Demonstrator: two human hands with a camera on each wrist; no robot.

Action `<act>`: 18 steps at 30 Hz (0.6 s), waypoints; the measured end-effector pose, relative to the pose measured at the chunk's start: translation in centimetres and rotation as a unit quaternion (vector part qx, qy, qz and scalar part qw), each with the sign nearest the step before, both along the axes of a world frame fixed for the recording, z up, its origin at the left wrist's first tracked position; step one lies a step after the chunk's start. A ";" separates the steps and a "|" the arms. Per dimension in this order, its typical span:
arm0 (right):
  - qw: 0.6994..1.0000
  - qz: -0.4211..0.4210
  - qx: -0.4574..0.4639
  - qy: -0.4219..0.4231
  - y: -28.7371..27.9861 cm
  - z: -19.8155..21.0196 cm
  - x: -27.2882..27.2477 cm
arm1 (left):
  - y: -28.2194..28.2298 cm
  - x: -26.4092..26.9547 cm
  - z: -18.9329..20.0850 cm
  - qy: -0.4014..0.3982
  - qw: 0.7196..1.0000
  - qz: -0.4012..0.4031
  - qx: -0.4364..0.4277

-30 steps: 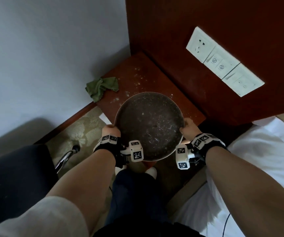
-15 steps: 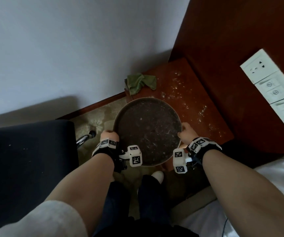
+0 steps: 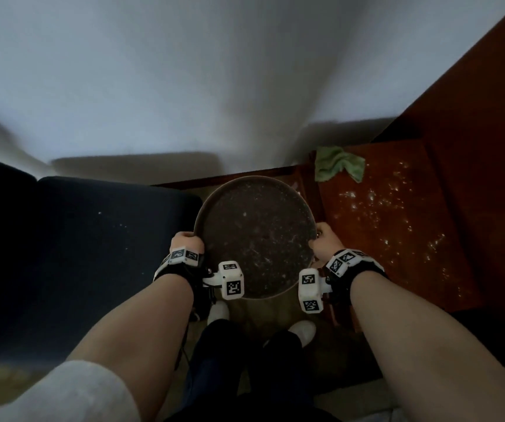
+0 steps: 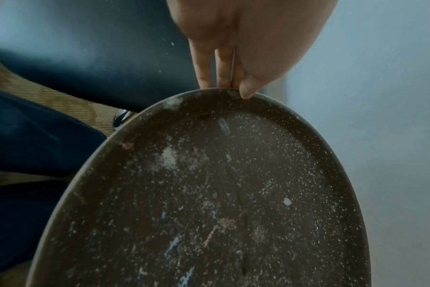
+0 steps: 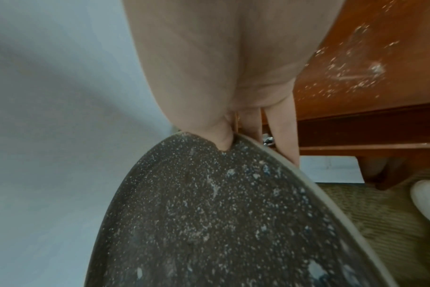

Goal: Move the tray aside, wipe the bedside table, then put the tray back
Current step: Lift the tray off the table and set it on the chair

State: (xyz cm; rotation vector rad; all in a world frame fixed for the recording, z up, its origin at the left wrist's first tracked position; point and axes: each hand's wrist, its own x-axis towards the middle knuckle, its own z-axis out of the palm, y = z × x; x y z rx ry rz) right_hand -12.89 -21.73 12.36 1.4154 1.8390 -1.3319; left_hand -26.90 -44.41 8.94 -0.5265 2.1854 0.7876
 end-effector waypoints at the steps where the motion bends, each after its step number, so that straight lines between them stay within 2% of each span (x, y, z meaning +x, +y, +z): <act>1: 1.000 0.015 0.002 0.001 -1.0 -0.1 -1.2 | -1.4 -0.5 -0.1 0.000 1.000 0.009 0.004; 6: 0.999 0.038 -0.004 0.018 -6.0 -1.1 -6.4 | -7.5 -2.8 -0.2 0.007 0.996 0.084 0.013; 18: 0.983 0.181 -0.012 0.001 -17.3 -5.9 -16.6 | -20.8 -6.8 -2.4 0.015 0.974 0.225 0.000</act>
